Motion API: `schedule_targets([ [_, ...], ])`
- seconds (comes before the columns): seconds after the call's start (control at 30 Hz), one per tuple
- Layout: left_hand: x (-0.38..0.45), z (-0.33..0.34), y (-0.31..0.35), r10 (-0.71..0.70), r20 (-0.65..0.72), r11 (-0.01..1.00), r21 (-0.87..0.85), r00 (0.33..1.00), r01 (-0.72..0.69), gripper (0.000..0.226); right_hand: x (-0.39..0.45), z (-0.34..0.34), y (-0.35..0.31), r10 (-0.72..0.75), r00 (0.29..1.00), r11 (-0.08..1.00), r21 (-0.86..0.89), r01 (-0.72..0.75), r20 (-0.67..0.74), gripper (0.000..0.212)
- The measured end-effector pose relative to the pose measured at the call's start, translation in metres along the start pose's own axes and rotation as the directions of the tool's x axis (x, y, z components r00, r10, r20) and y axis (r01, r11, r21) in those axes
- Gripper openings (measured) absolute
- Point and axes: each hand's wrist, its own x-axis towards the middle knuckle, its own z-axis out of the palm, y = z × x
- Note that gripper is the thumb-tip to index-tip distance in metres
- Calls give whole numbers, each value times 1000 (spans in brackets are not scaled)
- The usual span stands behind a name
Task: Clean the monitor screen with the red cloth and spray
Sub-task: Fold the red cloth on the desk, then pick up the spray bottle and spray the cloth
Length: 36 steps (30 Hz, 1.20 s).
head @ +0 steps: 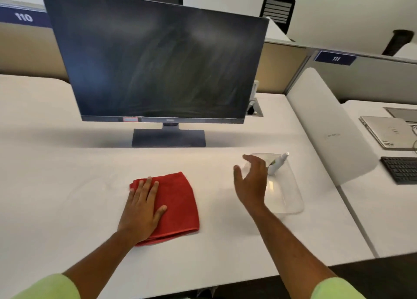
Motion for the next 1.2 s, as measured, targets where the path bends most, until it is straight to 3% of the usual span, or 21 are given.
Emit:
schedule_targets([
  [0.13, 6, 4, 12, 28, 21, 1000, 5, 999, -29, 86, 42, -24, 32, 356, 921, 926, 188, -326, -156, 45],
  [0.33, 15, 10, 15, 32, 70, 999, -7, 997, -31, 91, 67, -37, 68, 467, 859, 879, 211, -427, -209, 60],
  [0.5, 17, 10, 15, 42, 88, 999, -11, 995, -41, 96, 78, -38, 83, 428, 894, 904, 58, -425, -128, 52],
  [0.67, 16, 9, 18, 31, 93, 999, -15, 995, -30, 99, 86, -38, 87, 366, 915, 928, -6, -373, -167, 46],
  [0.9, 14, 4, 19, 26, 120, 1000, 8, 992, -27, 96, 83, -38, 91, 117, 979, 972, -183, -147, -164, 33],
  [1.07, 14, -2, 18, 22, 143, 999, -26, 989, -19, 85, 72, -40, 79, 18, 971, 992, -116, -47, -237, 32],
  [1.2, 17, -8, 16, 24, 157, 993, -116, 987, -6, 81, 60, -41, 42, -143, 928, 989, -29, 142, -344, 26],
])
